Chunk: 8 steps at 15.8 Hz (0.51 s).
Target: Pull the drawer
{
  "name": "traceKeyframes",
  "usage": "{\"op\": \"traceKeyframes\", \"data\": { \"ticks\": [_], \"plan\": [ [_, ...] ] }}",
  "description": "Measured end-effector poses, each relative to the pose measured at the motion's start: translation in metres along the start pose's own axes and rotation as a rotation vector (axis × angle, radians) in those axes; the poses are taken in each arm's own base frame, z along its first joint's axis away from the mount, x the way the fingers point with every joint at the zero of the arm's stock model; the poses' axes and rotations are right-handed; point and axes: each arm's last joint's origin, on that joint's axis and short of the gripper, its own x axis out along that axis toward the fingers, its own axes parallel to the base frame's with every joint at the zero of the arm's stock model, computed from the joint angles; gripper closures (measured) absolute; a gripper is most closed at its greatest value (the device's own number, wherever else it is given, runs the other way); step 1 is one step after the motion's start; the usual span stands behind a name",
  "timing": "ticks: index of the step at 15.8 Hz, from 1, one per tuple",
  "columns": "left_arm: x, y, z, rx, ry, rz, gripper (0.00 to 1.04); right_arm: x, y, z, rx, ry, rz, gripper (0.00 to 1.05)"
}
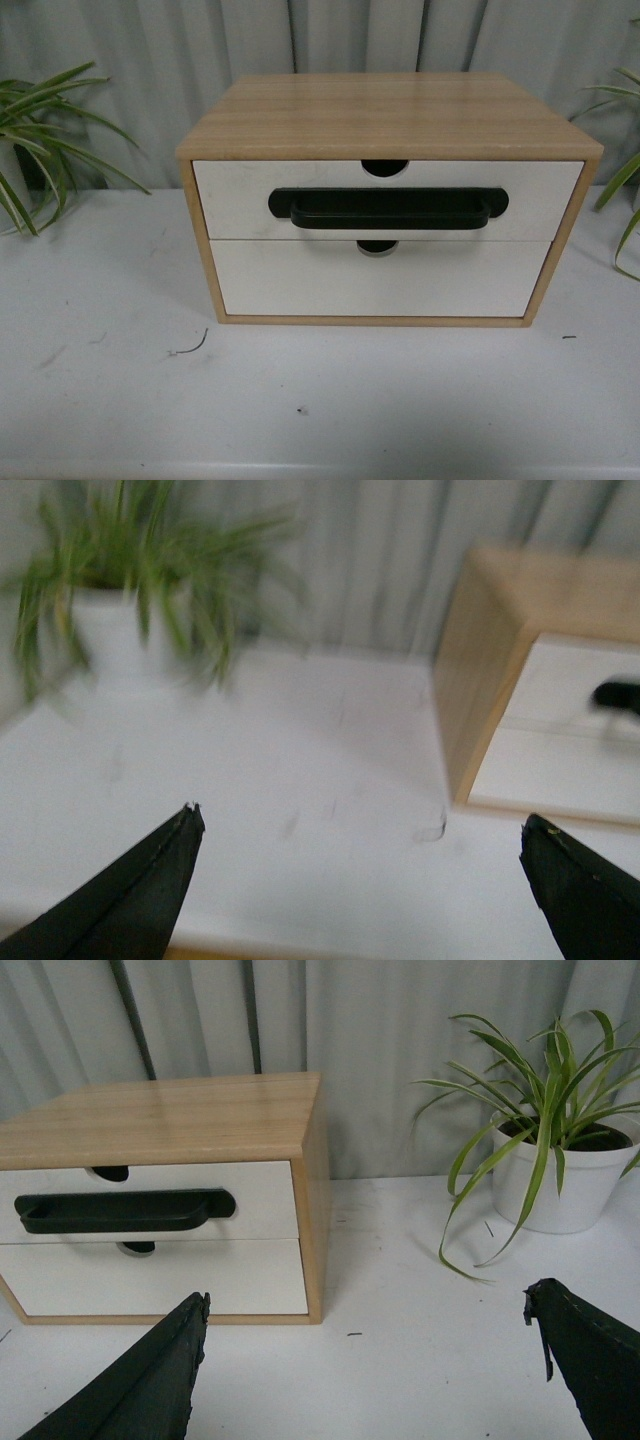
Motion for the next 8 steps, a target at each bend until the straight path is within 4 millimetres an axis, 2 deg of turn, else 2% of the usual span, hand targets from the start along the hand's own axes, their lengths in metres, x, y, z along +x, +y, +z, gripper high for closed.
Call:
{"op": "traceKeyframes", "data": {
  "ticks": [1,2,3,4,6,7,8],
  "plan": [
    [0.004,-0.006,0.004,-0.039,0.124,0.137,0.07,0.007,0.000,0.003,0.002,0.003,0.011,0.06],
    [0.012,-0.004,0.009,-0.113,0.095,0.291,0.07,0.017,0.001,0.009,-0.005,-0.024,0.025,0.06],
    [0.022,-0.002,0.021,-0.160,0.047,0.320,0.07,0.034,0.003,0.018,-0.010,-0.043,0.043,0.06],
    [0.038,-0.004,0.038,-0.188,0.011,0.273,0.07,0.055,0.005,0.031,-0.026,-0.072,0.063,0.06],
    [0.082,-0.015,0.056,-0.178,0.016,0.176,0.07,0.112,0.011,0.054,-0.043,-0.087,0.084,0.06],
    [0.110,-0.025,0.069,-0.161,0.020,0.115,0.07,0.144,0.017,0.060,-0.056,-0.043,0.096,0.06],
    [0.135,-0.035,0.078,-0.136,0.034,0.080,0.07,0.167,0.023,0.062,-0.068,-0.012,0.112,0.06]
  ]
}}
